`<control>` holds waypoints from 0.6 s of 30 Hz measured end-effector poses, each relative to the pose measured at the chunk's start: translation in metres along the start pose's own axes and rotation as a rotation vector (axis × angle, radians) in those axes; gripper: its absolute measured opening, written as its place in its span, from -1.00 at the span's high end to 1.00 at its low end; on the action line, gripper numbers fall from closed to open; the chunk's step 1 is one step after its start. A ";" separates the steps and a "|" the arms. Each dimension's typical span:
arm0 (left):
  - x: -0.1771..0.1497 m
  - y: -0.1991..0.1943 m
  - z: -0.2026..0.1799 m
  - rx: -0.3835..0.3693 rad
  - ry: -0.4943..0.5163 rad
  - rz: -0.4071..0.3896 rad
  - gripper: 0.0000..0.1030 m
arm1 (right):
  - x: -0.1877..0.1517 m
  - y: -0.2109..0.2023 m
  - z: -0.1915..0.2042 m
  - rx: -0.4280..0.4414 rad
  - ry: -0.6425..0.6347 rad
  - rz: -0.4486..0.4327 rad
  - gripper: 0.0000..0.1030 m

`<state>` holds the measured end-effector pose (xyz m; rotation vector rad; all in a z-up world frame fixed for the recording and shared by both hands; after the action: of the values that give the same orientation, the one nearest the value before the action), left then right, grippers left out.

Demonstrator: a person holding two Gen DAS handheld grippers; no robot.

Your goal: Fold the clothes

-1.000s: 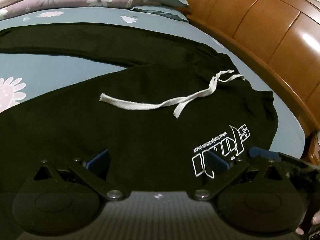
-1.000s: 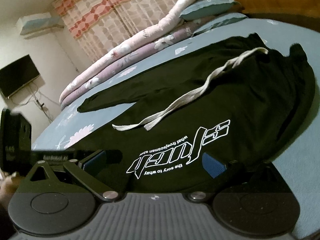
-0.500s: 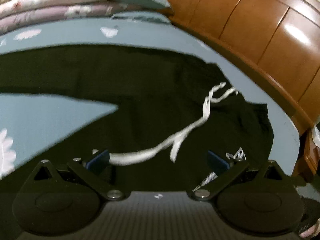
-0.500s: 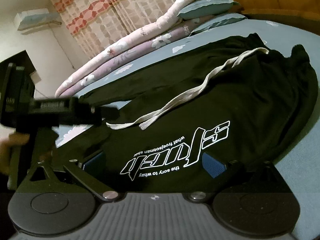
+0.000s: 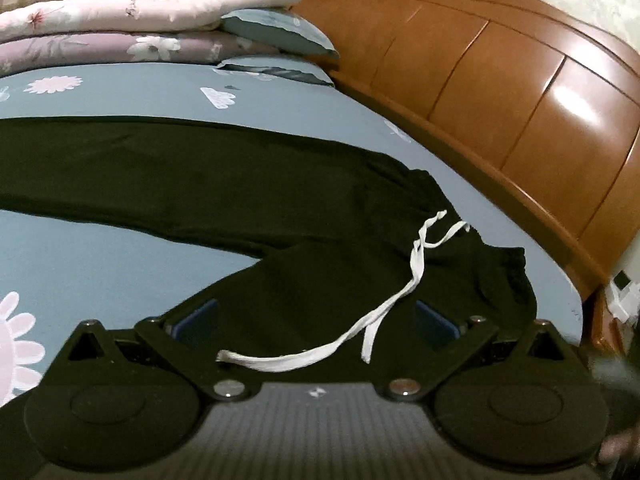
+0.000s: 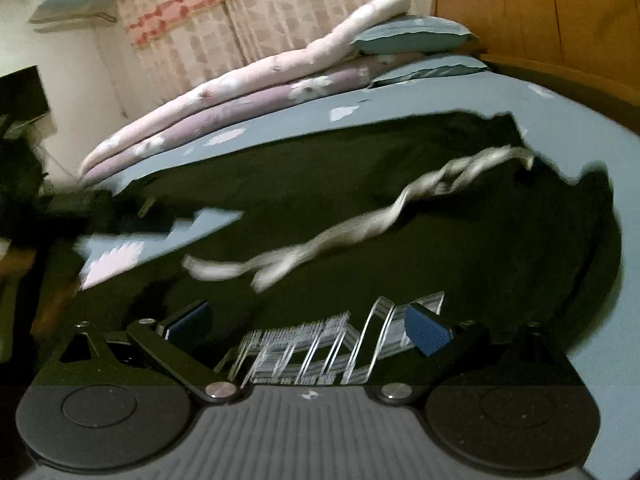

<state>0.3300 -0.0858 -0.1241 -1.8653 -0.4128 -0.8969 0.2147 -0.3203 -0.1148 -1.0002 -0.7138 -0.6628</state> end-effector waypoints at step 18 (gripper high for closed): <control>0.027 -0.002 0.010 -0.080 0.096 0.053 -0.99 | 0.148 0.197 -0.124 0.025 0.226 0.282 -1.00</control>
<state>0.3502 -0.0786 -0.1054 -1.8882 -0.2703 -0.9753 0.4830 -0.3798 -0.1425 -0.9630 -0.3732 -0.5087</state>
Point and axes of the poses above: each gripper's, at about its wrist camera, not at the fingertips, and y roughly the way its jaws point, z to its left, x to its top, the point moved 6 cm from there along y, roughly the way its jaws point, and after that the axes turned 8 degrees about x, right-handed, at the moved point
